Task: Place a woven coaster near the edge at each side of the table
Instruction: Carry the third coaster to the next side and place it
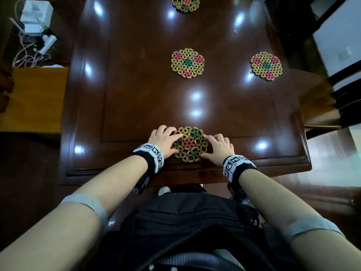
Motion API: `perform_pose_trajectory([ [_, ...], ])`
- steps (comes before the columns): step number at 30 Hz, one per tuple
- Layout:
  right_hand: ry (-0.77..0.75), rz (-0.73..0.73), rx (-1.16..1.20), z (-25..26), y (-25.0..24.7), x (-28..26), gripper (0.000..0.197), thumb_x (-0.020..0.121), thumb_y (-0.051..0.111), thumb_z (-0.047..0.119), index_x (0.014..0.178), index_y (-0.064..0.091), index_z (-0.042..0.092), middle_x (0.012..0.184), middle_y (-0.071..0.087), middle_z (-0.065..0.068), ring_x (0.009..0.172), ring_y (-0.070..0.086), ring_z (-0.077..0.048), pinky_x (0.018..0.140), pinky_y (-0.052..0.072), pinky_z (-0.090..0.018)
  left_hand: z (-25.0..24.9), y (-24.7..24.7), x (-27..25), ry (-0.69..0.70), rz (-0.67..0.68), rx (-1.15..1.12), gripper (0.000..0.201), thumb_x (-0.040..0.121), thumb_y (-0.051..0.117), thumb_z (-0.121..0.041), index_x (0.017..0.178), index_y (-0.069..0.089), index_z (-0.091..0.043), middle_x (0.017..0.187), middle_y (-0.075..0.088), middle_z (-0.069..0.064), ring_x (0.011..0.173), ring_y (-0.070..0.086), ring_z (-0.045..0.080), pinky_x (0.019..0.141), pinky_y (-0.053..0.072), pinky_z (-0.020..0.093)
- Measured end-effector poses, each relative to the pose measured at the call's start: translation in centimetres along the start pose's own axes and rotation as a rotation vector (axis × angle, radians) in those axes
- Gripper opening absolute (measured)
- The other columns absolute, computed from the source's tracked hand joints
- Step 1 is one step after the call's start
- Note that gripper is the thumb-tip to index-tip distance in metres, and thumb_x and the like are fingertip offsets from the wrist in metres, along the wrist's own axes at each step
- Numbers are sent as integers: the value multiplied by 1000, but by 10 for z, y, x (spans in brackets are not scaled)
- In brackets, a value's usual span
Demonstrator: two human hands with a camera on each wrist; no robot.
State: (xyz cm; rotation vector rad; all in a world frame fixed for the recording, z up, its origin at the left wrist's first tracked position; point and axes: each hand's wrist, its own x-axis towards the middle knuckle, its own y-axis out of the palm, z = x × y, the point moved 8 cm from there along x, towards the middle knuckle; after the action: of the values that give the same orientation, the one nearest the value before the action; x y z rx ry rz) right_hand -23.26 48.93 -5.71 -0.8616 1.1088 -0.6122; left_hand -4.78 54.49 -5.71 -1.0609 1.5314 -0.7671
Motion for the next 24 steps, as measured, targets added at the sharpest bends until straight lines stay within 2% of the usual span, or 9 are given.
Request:
perform_pose_trajectory([
  [24,18,-11,-11,-5,-7,3,74,82,67,39,144,26,41,137,38,-2,127,35,-27,105,33,-45,-8,-1,9,32,-35,-44,68,81,62,-53,141,38,-32,143,37,-2,133,27,26,103,31,39],
])
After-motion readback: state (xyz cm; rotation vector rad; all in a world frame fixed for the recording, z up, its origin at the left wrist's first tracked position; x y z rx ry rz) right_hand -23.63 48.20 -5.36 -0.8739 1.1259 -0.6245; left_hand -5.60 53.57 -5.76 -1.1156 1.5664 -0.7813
